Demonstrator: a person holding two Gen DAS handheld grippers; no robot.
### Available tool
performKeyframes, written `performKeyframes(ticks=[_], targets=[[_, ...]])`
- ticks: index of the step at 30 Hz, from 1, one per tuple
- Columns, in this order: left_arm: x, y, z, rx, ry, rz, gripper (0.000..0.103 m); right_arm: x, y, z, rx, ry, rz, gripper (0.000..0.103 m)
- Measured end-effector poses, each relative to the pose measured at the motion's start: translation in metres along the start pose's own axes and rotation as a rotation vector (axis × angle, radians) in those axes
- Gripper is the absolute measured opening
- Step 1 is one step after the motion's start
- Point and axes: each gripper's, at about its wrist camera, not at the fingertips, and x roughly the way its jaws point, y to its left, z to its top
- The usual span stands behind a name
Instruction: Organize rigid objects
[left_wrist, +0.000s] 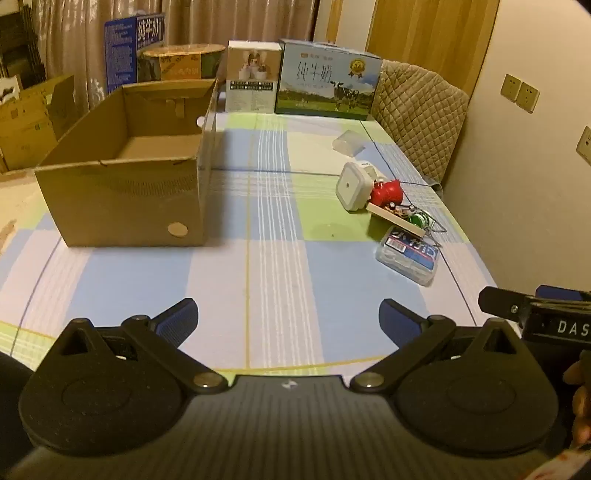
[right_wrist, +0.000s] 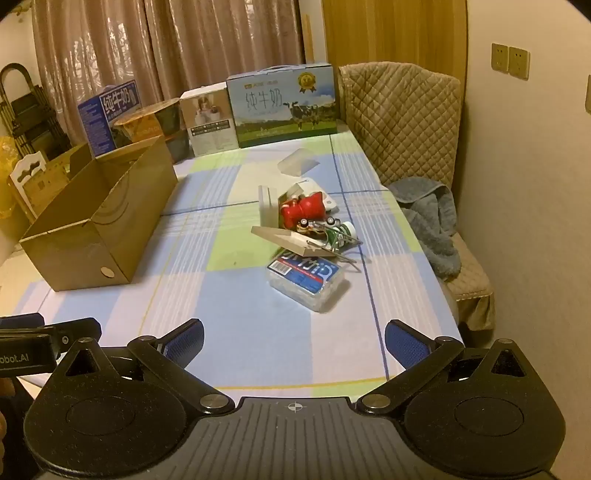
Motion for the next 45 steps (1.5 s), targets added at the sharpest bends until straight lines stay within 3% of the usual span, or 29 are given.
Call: performKeyframes(ticks=[4,13,45], targets=[[-0.004,-0.013,-0.005,0.019,-0.022,0.011,0.102,0.000,0.000,0.000,-0.004,0.003,-0.006,0.101],[-0.001,0.002,0.000,-0.024,0.001,-0.038,0.102,0.001,0.001,0.000,-0.004,0.001,-0.005,0.101],[-0.003,0.000,0.002,-0.026,-0.007,-0.046,0.102,0.003,0.002,-0.001,-0.010,0.000,-0.009,0.101]])
